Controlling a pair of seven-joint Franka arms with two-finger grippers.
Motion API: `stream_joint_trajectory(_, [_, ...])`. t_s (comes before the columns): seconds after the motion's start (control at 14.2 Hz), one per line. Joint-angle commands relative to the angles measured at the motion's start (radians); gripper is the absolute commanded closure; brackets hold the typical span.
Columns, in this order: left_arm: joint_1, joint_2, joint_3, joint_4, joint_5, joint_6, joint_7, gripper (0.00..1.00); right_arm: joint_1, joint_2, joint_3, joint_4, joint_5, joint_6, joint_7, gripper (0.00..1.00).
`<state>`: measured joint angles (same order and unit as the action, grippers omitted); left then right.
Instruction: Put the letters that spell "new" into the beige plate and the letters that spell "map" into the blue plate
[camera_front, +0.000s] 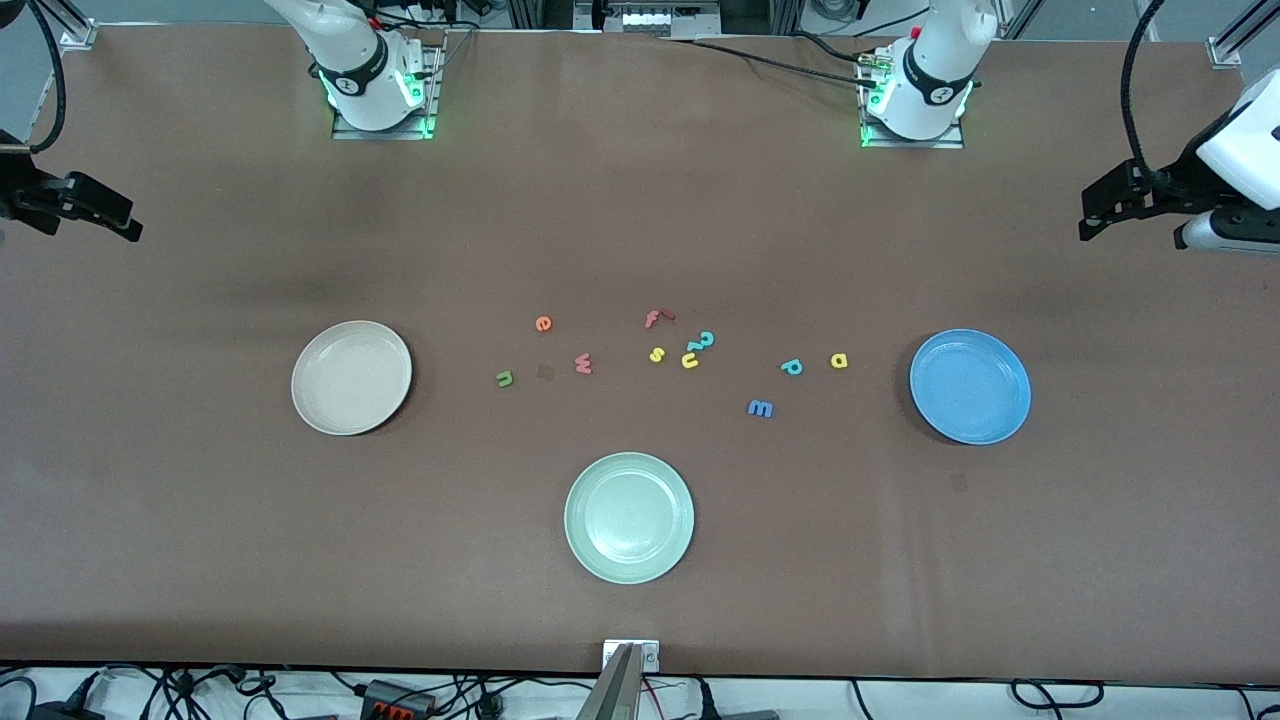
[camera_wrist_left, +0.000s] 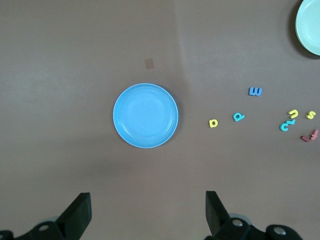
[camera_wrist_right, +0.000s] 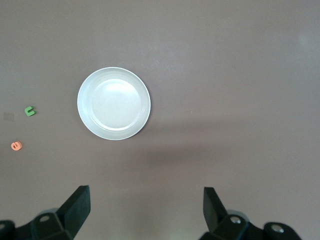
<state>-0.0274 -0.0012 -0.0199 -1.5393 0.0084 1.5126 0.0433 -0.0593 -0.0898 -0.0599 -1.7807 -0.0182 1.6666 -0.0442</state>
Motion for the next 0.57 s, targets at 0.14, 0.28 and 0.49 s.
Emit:
stream_joint_trajectory(0.14, [0.001,0.001,-0.002,0.007,0.01,-0.003,0.001,0.0,-0.014,-0.018,0.006,-0.014,-0.009,-0.005,-0.017,0.0])
stream_joint_trajectory(0.28, [0.001,0.003,-0.002,0.007,0.01,-0.002,0.001,0.0,-0.013,-0.018,0.008,-0.014,-0.009,-0.008,-0.017,0.0])
stream_joint_trajectory(0.49, [-0.003,0.032,-0.003,0.017,0.009,-0.008,0.003,0.0,-0.011,-0.016,0.008,-0.009,-0.006,-0.018,-0.022,0.0])
